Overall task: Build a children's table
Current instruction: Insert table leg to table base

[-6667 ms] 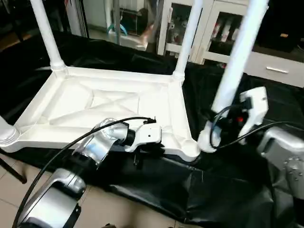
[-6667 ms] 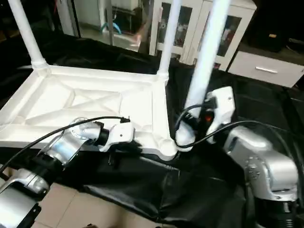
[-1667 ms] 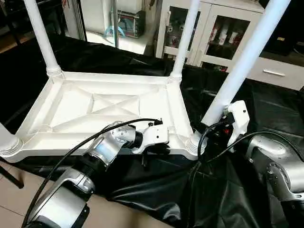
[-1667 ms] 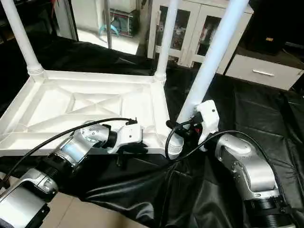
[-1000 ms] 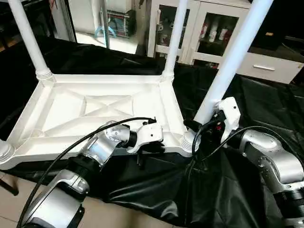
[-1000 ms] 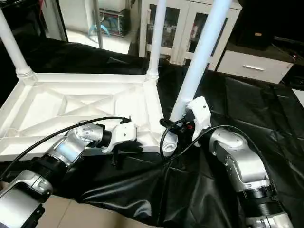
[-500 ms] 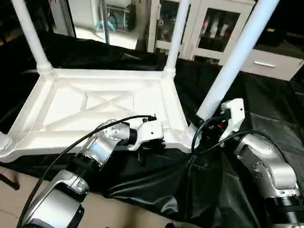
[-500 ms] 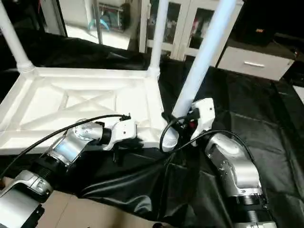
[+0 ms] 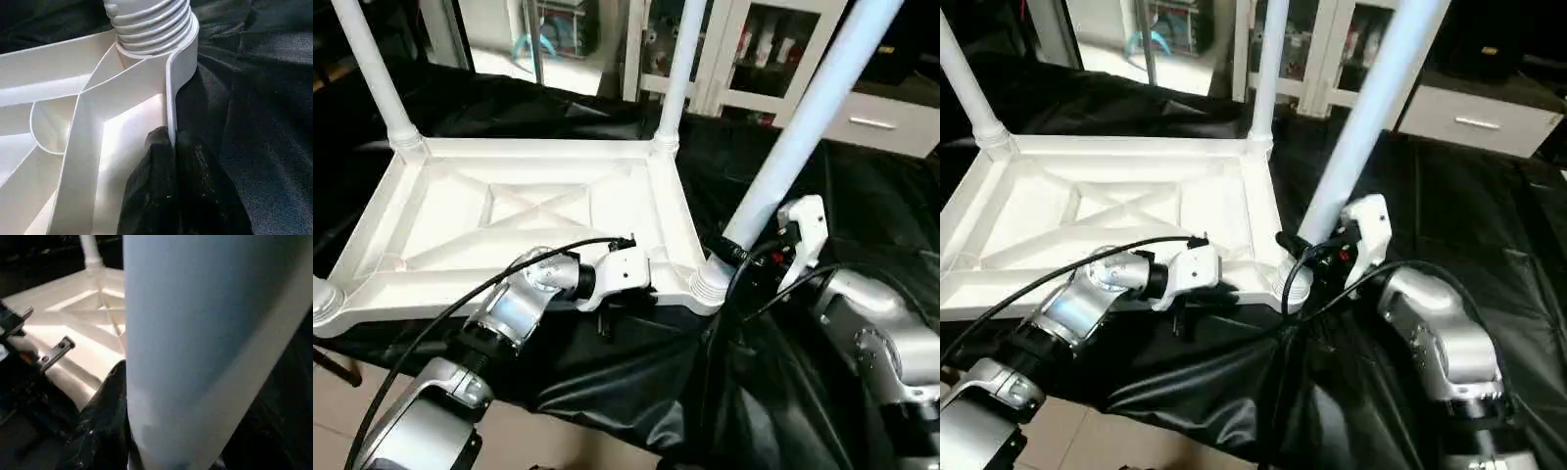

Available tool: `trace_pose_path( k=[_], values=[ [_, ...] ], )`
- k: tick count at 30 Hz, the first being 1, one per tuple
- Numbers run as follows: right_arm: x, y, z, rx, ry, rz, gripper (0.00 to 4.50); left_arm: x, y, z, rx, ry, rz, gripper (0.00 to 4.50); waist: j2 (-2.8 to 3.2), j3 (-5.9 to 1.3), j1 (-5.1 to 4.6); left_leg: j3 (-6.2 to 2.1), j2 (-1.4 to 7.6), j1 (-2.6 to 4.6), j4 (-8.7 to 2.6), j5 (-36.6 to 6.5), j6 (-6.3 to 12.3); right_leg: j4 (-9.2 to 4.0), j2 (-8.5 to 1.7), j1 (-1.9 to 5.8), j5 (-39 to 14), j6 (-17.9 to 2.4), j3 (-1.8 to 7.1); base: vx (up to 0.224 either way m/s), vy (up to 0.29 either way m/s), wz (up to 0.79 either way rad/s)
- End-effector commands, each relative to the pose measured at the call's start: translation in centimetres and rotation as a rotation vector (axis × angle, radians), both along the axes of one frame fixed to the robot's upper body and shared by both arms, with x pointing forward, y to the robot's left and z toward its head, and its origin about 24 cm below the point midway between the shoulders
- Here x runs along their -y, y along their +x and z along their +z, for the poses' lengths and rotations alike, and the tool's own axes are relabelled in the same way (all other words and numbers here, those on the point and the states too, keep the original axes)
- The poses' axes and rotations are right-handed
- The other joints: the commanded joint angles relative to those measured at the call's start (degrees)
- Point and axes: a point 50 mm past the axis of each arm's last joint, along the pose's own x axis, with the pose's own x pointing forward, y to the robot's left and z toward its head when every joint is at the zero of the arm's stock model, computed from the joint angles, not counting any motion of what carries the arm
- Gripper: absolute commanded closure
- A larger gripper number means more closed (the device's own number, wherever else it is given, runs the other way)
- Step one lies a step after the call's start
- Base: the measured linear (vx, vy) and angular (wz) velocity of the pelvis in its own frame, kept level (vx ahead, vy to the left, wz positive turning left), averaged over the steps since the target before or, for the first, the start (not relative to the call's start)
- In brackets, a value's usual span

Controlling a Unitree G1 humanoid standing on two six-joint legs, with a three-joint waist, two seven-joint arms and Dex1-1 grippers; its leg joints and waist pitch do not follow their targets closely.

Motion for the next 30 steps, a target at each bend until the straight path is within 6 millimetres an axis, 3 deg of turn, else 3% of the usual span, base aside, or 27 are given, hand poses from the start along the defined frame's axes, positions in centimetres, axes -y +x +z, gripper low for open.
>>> trace_pose_path(
  k=[1,5,6,8,11,12,14,15,18,20,22,24,30],
  values=[
    [-1.2,-0.7,-1.3,-0.029,-0.161,0.124,2.69,0.2,-0.7,-1.1,-0.055,-0.008,-0.008,4.50,-1.42,-2.54,0.63,-1.80,4.67,-0.07,-4.11,-18.2,2.70,-4.14,-4.30,1.59,-27.2,-9.0,3.55,0.000,0.000,0.00],
    [-1.8,-0.8,-1.1,-0.036,-0.146,0.139,2.69,0.3,-0.8,-1.2,-0.063,-0.008,-0.014,4.50,-1.57,-2.72,0.79,-1.63,4.68,-0.03,-3.91,-16.2,3.43,-3.72,-3.96,1.75,-25.0,-9.6,3.49,0.000,0.000,0.00],
    [-1.2,-0.2,-1.4,-0.096,-0.072,0.035,2.69,0.3,-0.9,-1.2,-0.067,-0.008,-0.015,4.50,-1.56,-2.66,0.78,-1.63,4.62,-0.07,-3.88,-16.2,3.55,-3.66,-3.86,1.74,-25.2,-9.6,3.52,0.000,0.000,0.00],
    [-1.0,-0.1,-1.4,-0.110,-0.056,0.012,2.69,0.3,-0.9,-1.2,-0.067,-0.009,-0.014,4.50,-1.62,-2.58,0.75,-1.69,4.53,0.03,-3.82,-17.4,3.12,-3.78,-3.85,1.59,-27.7,-9.1,3.55,0.000,0.000,0.00],
    [0.5,0.4,-2.3,-0.209,0.064,-0.119,2.69,0.2,-0.9,-1.3,-0.069,-0.006,-0.010,4.50,-1.57,-2.72,0.68,-1.72,4.58,0.33,-3.81,-18.0,2.36,-3.96,-3.79,1.50,-28.7,-8.7,3.58,0.000,0.000,0.00],
    [1.8,0.5,-3.3,-0.293,0.173,-0.222,2.69,0.2,-0.9,-1.3,-0.072,-0.006,-0.008,4.50,-1.50,-2.85,0.68,-1.77,4.61,0.38,-3.83,-18.3,2.17,-3.89,-3.74,1.44,-28.1,-9.0,3.52,0.000,0.000,0.00],
    [2.5,0.4,-3.8,-0.335,0.209,-0.264,2.69,0.2,-0.9,-1.3,-0.073,-0.007,-0.007,4.50,-1.43,-2.95,0.71,-1.75,4.66,0.59,-3.83,-18.5,1.73,-3.87,-3.71,1.40,-27.1,-9.5,3.53,0.000,0.000,0.00],
    [3.7,0.2,-5.0,-0.403,0.234,-0.342,2.69,0.1,-1.0,-1.3,-0.076,-0.007,-0.005,4.50,-1.49,-3.17,0.89,-1.50,4.73,0.95,-3.65,-18.1,1.23,-3.51,-3.50,1.34,-23.3,-10.7,3.53,0.000,0.000,0.00],
    [5.0,-0.2,-6.4,-0.490,0.231,-0.426,2.69,0.1,-1.0,-1.4,-0.079,-0.006,-0.004,4.50,-1.64,-3.30,0.94,-1.11,4.50,0.72,-3.56,-16.2,2.11,-3.00,-3.26,1.69,-19.6,-11.8,3.55,0.000,0.000,0.00],
    [5.6,-0.3,-6.7,-0.469,0.174,-0.462,2.69,0.0,-1.1,-1.4,-0.081,-0.005,-0.005,4.50,-1.60,-3.41,1.08,-1.07,4.55,0.73,-3.54,-16.0,2.00,-3.04,-3.32,1.71,-19.8,-11.4,3.52,0.000,0.000,0.00],
    [5.4,-0.3,-6.2,-0.425,0.142,-0.440,2.69,0.0,-1.1,-1.4,-0.082,-0.003,-0.005,4.50,-1.65,-3.50,1.35,-1.07,4.55,0.75,-3.56,-16.0,1.79,-3.07,-3.32,1.79,-20.2,-10.9,3.51,0.000,0.000,0.00],
    [4.1,0.3,-4.0,-0.298,0.113,-0.357,2.69,0.0,-1.1,-1.4,-0.082,0.000,-0.006,4.50,-1.69,-3.58,1.67,-1.11,4.58,0.74,-3.63,-16.0,1.53,-3.09,-3.32,1.85,-20.6,-10.0,3.53,0.000,0.000,0.00],
    [1.7,0.6,-1.3,-0.144,0.017,-0.178,2.69,0.0,-1.1,-1.4,-0.080,0.005,-0.007,4.50,-1.70,-3.54,1.77,-1.20,4.58,0.66,-3.71,-16.4,1.46,-3.17,-3.28,1.85,-22.0,-9.2,3.53,0.000,0.000,0.00]
  ],
)
